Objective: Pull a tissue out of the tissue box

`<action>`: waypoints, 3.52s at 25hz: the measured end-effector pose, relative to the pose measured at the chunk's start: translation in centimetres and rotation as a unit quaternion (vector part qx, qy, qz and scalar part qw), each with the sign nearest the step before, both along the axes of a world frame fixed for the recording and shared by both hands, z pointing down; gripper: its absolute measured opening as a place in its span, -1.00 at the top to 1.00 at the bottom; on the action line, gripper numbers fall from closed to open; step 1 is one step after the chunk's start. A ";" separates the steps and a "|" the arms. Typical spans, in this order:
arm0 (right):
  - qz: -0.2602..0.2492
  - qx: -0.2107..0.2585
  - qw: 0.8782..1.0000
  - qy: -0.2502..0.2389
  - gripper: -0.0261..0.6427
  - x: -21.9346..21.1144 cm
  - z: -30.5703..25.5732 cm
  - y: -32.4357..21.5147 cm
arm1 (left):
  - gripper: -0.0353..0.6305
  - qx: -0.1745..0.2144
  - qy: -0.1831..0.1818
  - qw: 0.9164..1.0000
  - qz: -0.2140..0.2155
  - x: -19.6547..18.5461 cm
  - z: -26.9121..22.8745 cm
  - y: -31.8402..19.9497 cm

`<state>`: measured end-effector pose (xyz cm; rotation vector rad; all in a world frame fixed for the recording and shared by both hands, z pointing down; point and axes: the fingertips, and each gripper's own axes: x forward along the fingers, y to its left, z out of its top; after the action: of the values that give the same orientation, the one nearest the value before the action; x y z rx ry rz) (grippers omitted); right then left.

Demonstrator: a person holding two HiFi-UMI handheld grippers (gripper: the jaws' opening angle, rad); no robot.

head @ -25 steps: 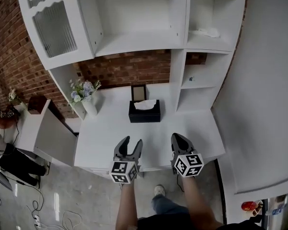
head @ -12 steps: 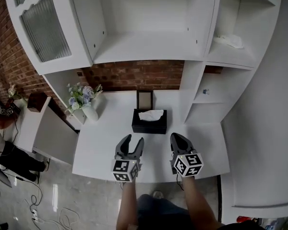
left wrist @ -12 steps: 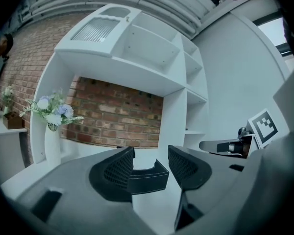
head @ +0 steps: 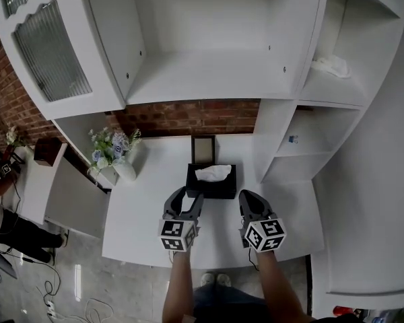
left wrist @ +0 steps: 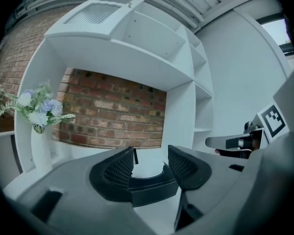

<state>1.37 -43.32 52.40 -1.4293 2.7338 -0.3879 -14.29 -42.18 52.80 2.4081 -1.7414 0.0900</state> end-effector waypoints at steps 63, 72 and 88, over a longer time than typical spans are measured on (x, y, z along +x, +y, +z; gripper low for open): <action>-0.007 -0.039 0.999 0.027 0.92 0.1 4.1 -5.0 | 0.86 -0.166 -0.186 0.965 0.080 0.8 10.8 -11.0; -0.007 -0.034 0.999 0.021 0.92 -0.1 3.4 -4.3 | 0.86 -0.114 -0.162 0.978 0.068 0.9 6.9 -10.7; -0.007 -0.014 1.000 0.010 0.92 -0.3 1.0 -2.5 | 0.86 -0.052 -0.134 0.989 0.045 0.2 -0.3 -8.1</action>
<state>1.08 -45.83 53.43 -1.4305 2.7666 -0.4164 -14.08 -50.26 52.53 2.4907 -1.6789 0.5251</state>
